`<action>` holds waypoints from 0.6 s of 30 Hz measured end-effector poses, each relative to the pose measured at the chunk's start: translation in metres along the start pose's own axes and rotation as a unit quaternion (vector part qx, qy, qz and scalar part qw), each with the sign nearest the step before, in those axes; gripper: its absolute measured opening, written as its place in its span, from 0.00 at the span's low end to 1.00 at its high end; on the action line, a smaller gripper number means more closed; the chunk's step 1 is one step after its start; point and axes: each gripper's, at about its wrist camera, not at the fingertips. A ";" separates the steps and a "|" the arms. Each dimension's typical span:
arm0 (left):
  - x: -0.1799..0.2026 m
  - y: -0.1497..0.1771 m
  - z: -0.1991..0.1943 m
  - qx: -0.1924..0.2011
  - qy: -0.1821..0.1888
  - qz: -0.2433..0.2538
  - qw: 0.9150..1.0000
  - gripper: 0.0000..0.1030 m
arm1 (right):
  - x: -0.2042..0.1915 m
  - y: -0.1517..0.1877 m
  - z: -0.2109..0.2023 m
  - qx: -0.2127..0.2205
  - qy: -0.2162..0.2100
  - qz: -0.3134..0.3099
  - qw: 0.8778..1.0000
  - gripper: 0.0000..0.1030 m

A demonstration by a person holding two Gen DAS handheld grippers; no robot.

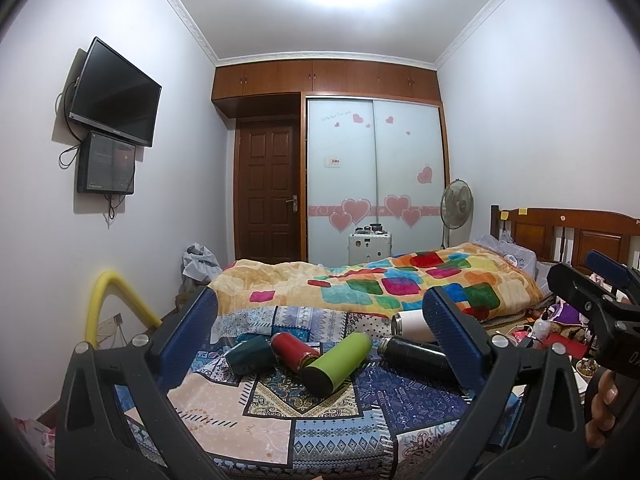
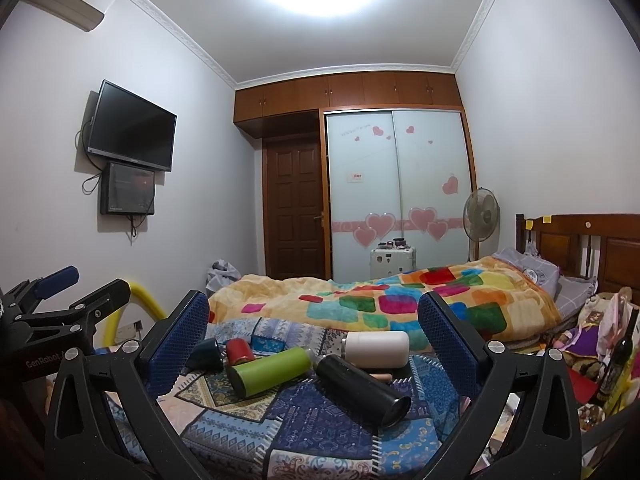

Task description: Flip cup upright

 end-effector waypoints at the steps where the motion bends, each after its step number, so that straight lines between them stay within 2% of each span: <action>1: 0.000 0.000 0.000 0.000 0.000 0.000 1.000 1.00 | -0.001 0.000 0.000 0.000 0.000 -0.001 1.000 1.00; 18: -0.001 0.002 0.004 -0.005 0.000 0.001 1.000 1.00 | -0.004 0.006 0.006 -0.007 -0.004 0.001 1.000 1.00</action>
Point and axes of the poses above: each gripper's, at about its wrist camera, not at the fingertips, and z roughly the way its jaws point, x to its right, y to its underside, and after that the axes turned 4 degrees about -z, right-handed
